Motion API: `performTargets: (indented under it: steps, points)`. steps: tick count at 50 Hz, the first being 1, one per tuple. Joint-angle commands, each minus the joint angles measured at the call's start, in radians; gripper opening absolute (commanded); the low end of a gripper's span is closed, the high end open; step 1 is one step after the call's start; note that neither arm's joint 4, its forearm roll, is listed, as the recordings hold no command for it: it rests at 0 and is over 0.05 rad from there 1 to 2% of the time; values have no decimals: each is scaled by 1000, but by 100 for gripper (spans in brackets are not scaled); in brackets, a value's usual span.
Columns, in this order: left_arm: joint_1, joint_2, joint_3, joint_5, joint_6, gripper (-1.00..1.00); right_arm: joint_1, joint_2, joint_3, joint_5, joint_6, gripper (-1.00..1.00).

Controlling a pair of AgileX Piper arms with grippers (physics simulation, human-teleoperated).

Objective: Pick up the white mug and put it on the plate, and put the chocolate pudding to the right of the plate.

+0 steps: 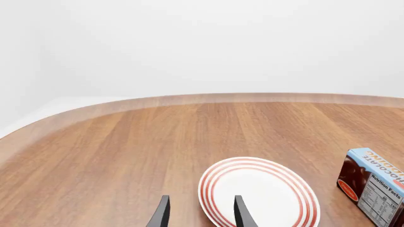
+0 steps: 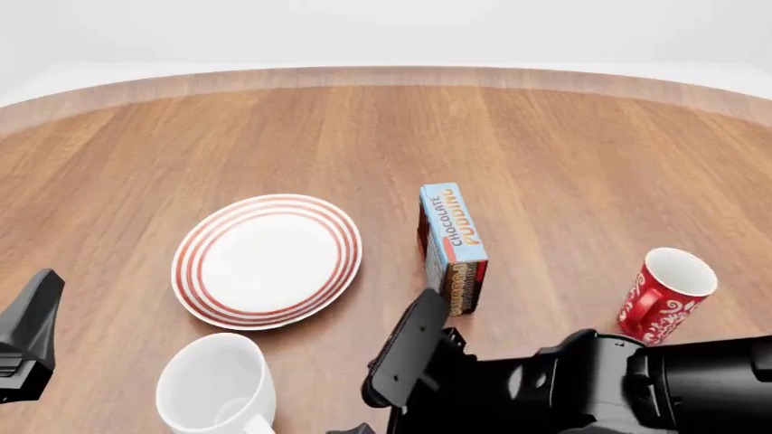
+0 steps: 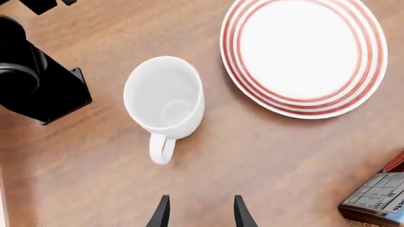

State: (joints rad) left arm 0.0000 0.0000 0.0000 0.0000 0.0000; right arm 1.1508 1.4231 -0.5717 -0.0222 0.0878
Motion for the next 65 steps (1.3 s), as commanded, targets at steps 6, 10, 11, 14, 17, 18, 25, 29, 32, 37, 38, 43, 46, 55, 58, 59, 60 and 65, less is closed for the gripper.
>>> performTargets:
  steps: [6, 10, 11, 14, 17, 18, 25, 29, 32, 37, 38, 43, 46, 55, 58, 59, 60, 65]
  points:
    - [0, 0, 0, 0, 0, 100, 31, 39, -18, -1, -4, 100]
    - [0, 0, 0, 0, 0, 100, 38, 48, -22, -6, -5, 100]
    - [0, 0, 0, 0, 0, 100, 41, 53, -23, -10, -3, 100]
    - [0, 0, 0, 0, 0, 100, 56, 62, -29, -17, 2, 100]
    - [0, 0, 0, 0, 0, 100, 64, 65, -35, -13, 3, 100]
    - [0, 0, 0, 0, 0, 100, 64, 69, -41, -11, 0, 100]
    - [0, 0, 0, 0, 0, 100, 80, 85, -56, -13, 3, 100]
    - [0, 0, 0, 0, 0, 100, 81, 86, -63, -9, 0, 100]
    - [0, 0, 0, 0, 0, 100, 83, 87, -66, -9, -1, 100]
    - [0, 0, 0, 0, 0, 100, 87, 97, -79, -8, -1, 100]
    - [0, 0, 0, 0, 0, 100, 87, 97, -81, -4, -3, 100]
    - [0, 0, 0, 0, 0, 100, 87, 104, -94, 6, -5, 100]
    - [0, 0, 0, 0, 0, 100, 88, 114, -103, 9, -2, 100]
    - [0, 0, 0, 0, 0, 100, 91, 139, -131, 22, 4, 100]
    - [0, 0, 0, 0, 0, 100, 92, 144, -140, 28, 5, 100]
    - [0, 0, 0, 0, 0, 100, 92, 147, -142, 29, 5, 100]
    - [0, 0, 0, 0, 0, 100, 93, 148, -143, 30, 5, 100]
    - [0, 0, 0, 0, 0, 100, 94, 155, -155, 36, 7, 100]
